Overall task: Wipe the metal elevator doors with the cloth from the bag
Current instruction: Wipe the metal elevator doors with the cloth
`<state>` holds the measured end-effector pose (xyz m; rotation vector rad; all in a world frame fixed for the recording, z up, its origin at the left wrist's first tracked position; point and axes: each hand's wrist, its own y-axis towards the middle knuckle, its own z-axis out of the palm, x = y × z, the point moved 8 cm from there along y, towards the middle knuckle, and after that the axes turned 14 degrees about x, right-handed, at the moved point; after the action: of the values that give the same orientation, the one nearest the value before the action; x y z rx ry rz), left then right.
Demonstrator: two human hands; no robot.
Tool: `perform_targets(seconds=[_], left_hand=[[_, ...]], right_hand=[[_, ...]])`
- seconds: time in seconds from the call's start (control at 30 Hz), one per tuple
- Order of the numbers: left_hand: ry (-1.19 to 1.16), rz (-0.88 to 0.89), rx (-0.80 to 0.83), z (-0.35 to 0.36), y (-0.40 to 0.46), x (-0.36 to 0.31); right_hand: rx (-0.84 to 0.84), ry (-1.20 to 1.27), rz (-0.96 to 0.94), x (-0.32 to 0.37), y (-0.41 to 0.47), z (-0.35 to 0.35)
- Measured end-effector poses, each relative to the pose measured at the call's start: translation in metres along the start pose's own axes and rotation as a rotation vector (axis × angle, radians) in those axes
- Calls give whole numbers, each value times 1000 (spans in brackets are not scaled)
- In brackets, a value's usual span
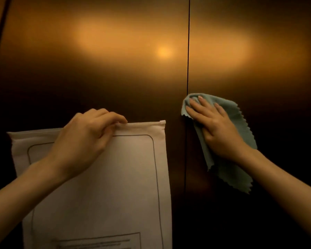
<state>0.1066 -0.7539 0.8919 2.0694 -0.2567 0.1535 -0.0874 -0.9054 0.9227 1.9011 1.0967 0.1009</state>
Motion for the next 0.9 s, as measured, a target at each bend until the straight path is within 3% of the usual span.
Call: perform_targets(seconds=[0.13,0.3,0.53,0.8,0.9], left_hand=[[32,-19,142,26,-51,-26],[217,42,344,61,-113,-63],[227,-14,526,109,-198,-81],[150,-69,598,126,-230,-89],[121,-67,587,128,-232,-84]], right_hand=[[-15,-57,12,35,-73,47],[95,-61,24,78,-165,112],[281,3,-83,129,-283,188],[593,100,-247,176,-372,243],[603,183,-122,175,-378,241]])
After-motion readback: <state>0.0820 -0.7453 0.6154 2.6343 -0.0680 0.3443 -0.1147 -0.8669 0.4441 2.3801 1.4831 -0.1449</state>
